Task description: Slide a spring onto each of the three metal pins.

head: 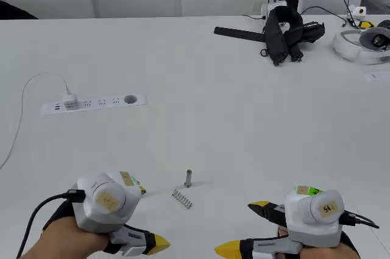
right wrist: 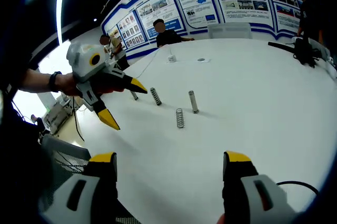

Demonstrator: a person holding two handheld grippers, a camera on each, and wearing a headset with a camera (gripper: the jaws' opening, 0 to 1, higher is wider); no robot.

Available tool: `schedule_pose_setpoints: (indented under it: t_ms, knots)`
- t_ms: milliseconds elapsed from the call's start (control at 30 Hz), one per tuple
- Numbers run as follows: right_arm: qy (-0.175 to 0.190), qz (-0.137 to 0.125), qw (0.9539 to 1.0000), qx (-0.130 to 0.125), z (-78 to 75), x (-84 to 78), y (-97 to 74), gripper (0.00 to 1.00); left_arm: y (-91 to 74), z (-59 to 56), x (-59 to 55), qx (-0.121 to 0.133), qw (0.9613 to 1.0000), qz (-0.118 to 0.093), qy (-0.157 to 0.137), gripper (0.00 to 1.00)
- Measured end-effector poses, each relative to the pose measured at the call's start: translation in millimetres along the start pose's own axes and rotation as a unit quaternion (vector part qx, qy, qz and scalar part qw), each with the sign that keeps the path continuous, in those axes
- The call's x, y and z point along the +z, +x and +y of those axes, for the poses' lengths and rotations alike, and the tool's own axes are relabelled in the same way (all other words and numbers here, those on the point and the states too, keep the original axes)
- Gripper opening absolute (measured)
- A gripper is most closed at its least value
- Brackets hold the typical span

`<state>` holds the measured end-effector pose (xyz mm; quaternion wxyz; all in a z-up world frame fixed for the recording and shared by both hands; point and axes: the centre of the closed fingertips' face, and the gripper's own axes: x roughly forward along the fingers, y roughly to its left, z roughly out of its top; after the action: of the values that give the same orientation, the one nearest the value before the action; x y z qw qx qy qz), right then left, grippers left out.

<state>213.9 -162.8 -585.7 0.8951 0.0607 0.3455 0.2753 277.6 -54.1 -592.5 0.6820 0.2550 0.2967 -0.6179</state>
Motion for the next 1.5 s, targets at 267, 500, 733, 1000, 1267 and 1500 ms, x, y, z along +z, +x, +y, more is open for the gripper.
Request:
schedule_pose_setpoints:
  t_ms: [267, 500, 733, 1000, 1267, 1500]
  knots:
    - [0.006, 0.001, 1.0000, -0.001, -1.0, -5.9, -3.3, 0.84, 17.7, 1.8, 6.4, -0.020, 0.9985, 0.019, 0.047, 0.71]
    - [0.014, -0.001, 0.9999, -0.001, -0.7, -11.5, -4.7, 0.84, 32.2, 5.4, 11.1, -0.035, 0.9951, 0.037, 0.085, 0.71]
    - [0.018, 0.001, 0.9998, -0.001, 0.9, -18.1, -4.9, 0.84, 46.8, 9.1, 13.2, -0.048, 0.9920, 0.050, 0.105, 0.71]
    - [0.023, 0.001, 0.9997, -0.001, 1.5, -20.8, -6.0, 0.84, 64.3, 5.4, 12.6, -0.073, 0.9868, 0.067, 0.128, 0.71]
    - [0.026, -0.002, 0.9997, -0.001, -0.4, -19.1, -5.5, 0.84, 78.6, 9.2, 8.9, -0.092, 0.9852, 0.080, 0.121, 0.67]
    - [0.028, -0.002, 0.9996, -0.002, -2.3, -18.8, -6.5, 0.84, 79.0, 8.3, -0.2, -0.100, 0.9829, 0.095, 0.122, 0.62]
